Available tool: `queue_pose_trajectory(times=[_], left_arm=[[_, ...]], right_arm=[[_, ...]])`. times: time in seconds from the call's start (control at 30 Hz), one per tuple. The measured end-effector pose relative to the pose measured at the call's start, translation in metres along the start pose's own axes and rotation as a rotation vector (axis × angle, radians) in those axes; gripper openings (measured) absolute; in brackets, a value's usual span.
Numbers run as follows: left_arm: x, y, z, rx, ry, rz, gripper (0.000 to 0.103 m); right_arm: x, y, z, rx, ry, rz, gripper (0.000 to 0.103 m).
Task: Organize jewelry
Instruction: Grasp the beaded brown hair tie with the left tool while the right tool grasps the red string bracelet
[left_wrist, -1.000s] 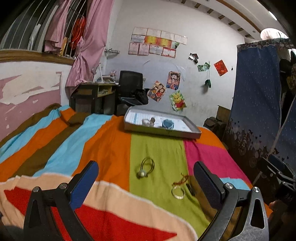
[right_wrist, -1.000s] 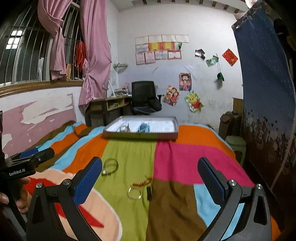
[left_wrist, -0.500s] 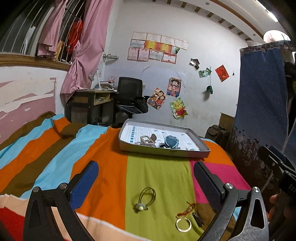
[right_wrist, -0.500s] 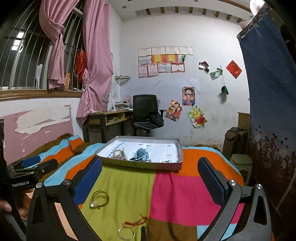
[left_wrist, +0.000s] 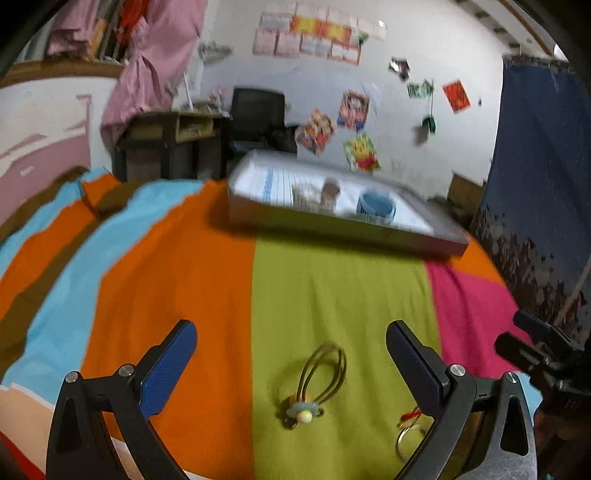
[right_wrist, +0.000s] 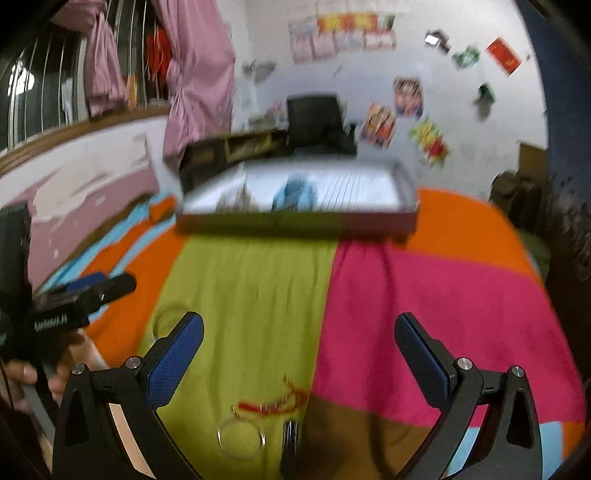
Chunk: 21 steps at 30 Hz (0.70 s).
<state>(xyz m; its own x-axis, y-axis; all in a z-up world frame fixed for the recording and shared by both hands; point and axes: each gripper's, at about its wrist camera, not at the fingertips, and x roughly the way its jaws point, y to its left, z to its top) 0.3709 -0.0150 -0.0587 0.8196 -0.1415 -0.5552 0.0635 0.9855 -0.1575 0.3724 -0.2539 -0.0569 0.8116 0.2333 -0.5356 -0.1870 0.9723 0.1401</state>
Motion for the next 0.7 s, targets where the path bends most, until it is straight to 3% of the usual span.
queue_pose_trajectory(times=[0.17,0.23,0.33,0.57,0.7], left_arm=[[0.027,-0.003,-0.013,0.060,0.129,-0.024,0.103],[0.033,-0.002,-0.018,0.069,0.159,-0.034,0.103],[0.039,0.001,-0.023,0.063,0.198,-0.058,0.098],[0.048,-0.002,-0.030,0.077,0.269,-0.109,0.061],[0.048,-0.004,-0.032,0.089,0.289,-0.139,0.037]], right_arm=[[0.034,0.006,-0.027,-0.017,0.108,0.075,0.097],[0.046,0.008,-0.035,-0.021,0.149,0.093,0.078],[0.064,0.010,-0.045,-0.021,0.211,0.095,0.065],[0.083,0.004,-0.065,0.062,0.277,0.093,0.053],[0.086,0.005,-0.072,0.074,0.284,0.104,0.031]])
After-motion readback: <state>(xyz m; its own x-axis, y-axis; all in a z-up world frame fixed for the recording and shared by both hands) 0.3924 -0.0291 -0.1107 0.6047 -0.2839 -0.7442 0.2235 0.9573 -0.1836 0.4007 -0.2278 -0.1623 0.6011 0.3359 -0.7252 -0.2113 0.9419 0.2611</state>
